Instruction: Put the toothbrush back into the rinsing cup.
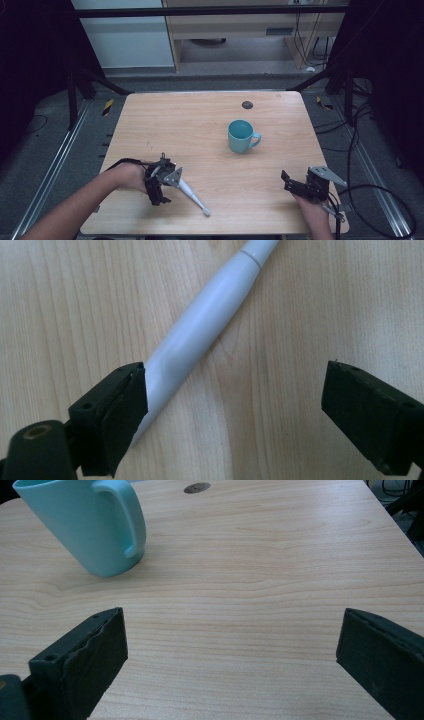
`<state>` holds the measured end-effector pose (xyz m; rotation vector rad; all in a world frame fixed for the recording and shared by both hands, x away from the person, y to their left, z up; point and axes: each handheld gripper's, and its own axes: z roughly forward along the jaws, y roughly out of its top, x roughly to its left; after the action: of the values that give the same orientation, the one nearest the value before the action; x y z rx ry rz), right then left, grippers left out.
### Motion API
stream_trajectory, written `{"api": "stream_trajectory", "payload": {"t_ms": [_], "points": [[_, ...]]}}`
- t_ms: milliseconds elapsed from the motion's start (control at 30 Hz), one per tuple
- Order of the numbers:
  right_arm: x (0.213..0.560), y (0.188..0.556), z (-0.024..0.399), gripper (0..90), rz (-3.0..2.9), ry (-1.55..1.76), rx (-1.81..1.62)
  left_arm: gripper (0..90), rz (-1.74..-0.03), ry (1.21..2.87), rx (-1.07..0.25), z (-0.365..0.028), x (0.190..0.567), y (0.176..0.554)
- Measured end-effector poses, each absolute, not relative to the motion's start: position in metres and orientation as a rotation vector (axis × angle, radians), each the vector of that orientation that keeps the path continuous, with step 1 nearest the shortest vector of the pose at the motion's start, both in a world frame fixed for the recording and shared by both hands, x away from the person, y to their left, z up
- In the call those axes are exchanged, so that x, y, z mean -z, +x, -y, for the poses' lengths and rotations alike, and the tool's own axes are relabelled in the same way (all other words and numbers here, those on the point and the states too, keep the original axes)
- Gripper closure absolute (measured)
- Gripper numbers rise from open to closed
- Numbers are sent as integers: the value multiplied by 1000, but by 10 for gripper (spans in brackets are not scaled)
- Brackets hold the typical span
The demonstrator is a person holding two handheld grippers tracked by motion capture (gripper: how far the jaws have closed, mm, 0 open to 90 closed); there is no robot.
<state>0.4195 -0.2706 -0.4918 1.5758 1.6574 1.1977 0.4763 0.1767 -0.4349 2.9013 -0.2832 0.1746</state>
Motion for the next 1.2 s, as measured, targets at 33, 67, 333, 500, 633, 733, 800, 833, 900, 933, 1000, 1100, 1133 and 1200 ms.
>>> {"api": "stream_trajectory", "payload": {"t_ms": [33, 67, 333, 500, 633, 733, 800, 833, 900, 933, 1000, 1100, 1133, 1200], "points": [[492, 419, 270, 4, -1657, 1575, -1197, 130, 300, 2907, -184, -174, 435, 478], [492, 420, 270, 4, -1658, 1572, -1198, 141, 307, 2905, -185, -172, 434, 479], [492, 420, 272, 4, -1656, 1572, -1197, 203, 337, 2946, -155, -160, 437, 489], [492, 420, 272, 4, -1659, 1570, -1195, 235, 398, 3011, -151, -152, 439, 495], [492, 420, 272, 4, -1663, 1570, -1195, 293, 396, 3021, -143, -149, 440, 499], [492, 420, 273, 4, -1666, 1568, -1190, 316, 394, 3029, -146, -149, 441, 500], [492, 420, 273, 4, -1660, 1572, -1195, 322, 396, 3017, -148, -148, 441, 499], [492, 420, 273, 4, -1660, 1573, -1196, 326, 397, 3011, -149, -148, 442, 498], [492, 420, 273, 4, -1659, 1572, -1196, 330, 398, 3011, -146, -148, 443, 498], [492, 420, 273, 4, -1658, 1573, -1197, 334, 404, 3020, -148, -147, 443, 498], [492, 420, 273, 4, -1657, 1574, -1197, 337, 387, 3004, -152, -148, 441, 498], [491, 420, 273, 4, -1656, 1569, -1196, 359, 376, 2972, -118, -153, 430, 494], [492, 420, 273, 4, -1657, 1571, -1195, 412, 352, 2953, -79, -157, 427, 491], [492, 421, 273, 4, -1658, 1572, -1192, 605, 405, 2989, -62, -159, 424, 490]]}}
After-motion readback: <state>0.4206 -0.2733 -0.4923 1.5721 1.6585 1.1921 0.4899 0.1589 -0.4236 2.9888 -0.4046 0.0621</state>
